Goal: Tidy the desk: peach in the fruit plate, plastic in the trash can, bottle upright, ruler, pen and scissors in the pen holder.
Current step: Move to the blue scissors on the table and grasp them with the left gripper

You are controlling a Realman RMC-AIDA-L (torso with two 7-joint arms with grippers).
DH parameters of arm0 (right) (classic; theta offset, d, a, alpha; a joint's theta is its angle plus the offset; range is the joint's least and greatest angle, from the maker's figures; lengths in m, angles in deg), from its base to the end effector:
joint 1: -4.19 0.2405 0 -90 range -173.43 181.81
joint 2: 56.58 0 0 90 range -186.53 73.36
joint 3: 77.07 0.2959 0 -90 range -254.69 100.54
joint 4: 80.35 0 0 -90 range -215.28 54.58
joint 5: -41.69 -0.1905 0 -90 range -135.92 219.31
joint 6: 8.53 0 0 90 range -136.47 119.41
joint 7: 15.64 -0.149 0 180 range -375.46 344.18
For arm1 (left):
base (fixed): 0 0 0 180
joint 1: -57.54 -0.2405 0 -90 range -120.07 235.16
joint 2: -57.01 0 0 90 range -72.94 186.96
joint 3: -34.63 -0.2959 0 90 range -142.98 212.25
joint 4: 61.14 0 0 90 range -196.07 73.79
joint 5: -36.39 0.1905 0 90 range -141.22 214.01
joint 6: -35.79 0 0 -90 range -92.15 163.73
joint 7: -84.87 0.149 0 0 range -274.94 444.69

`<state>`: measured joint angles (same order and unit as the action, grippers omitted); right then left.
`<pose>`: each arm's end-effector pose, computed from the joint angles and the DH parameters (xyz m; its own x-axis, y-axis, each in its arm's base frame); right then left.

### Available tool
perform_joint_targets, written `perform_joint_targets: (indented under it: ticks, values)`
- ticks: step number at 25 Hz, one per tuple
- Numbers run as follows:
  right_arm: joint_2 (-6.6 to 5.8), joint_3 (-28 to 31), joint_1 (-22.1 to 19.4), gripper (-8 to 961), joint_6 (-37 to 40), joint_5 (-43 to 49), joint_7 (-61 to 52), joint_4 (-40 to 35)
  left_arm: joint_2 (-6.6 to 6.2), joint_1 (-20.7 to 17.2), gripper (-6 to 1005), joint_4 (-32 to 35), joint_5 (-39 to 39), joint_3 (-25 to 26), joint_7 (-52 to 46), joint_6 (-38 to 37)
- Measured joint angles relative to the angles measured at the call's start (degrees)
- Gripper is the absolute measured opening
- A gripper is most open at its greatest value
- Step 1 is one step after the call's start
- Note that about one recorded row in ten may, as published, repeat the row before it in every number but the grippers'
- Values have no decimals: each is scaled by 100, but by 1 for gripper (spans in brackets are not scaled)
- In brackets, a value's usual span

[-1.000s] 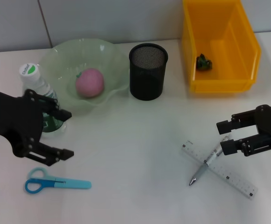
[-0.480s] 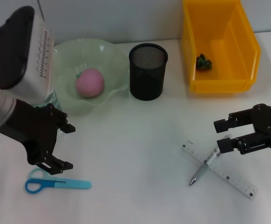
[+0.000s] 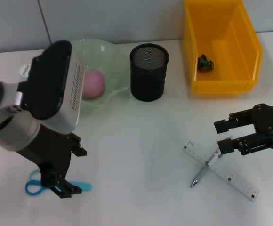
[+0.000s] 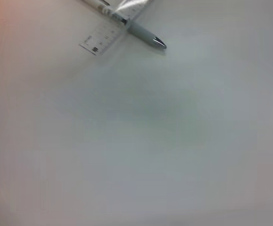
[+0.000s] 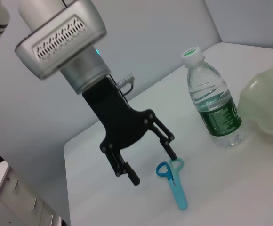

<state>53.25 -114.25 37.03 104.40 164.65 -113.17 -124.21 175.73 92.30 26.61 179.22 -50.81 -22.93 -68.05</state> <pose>0.2768 0.3152 0.0532 0.7901 -0.5192 -0.3257 -0.5024 -0.8530 0.1411 -0.1815 0.3167 -0.0259 0.8863 -0.1529 -0.4371 -0.1520 -0.9877 0.0372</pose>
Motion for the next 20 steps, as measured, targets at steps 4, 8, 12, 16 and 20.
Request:
perform_joint_targets:
  ticks: [4, 8, 12, 16, 20]
  values:
    - [-5, 0, 4, 715, 0, 1, 7, 8, 2, -3, 761, -259, 0, -228, -18, 169]
    - [0, -3, 11, 715, -4, 1, 13, 11, 2, -5, 757, -408, 12, -347, -20, 297]
    - [12, -8, 14, 715, -7, 1, 15, 11, 2, -17, 752, -517, 83, -415, -3, 454]
    - [20, -9, -3, 715, -24, 1, 16, 10, 3, -174, 748, -564, 290, -864, 4, 848]
    - [23, -9, -20, 715, -51, 1, 14, 9, 2, -221, 743, -566, 343, -1049, -1, 963]
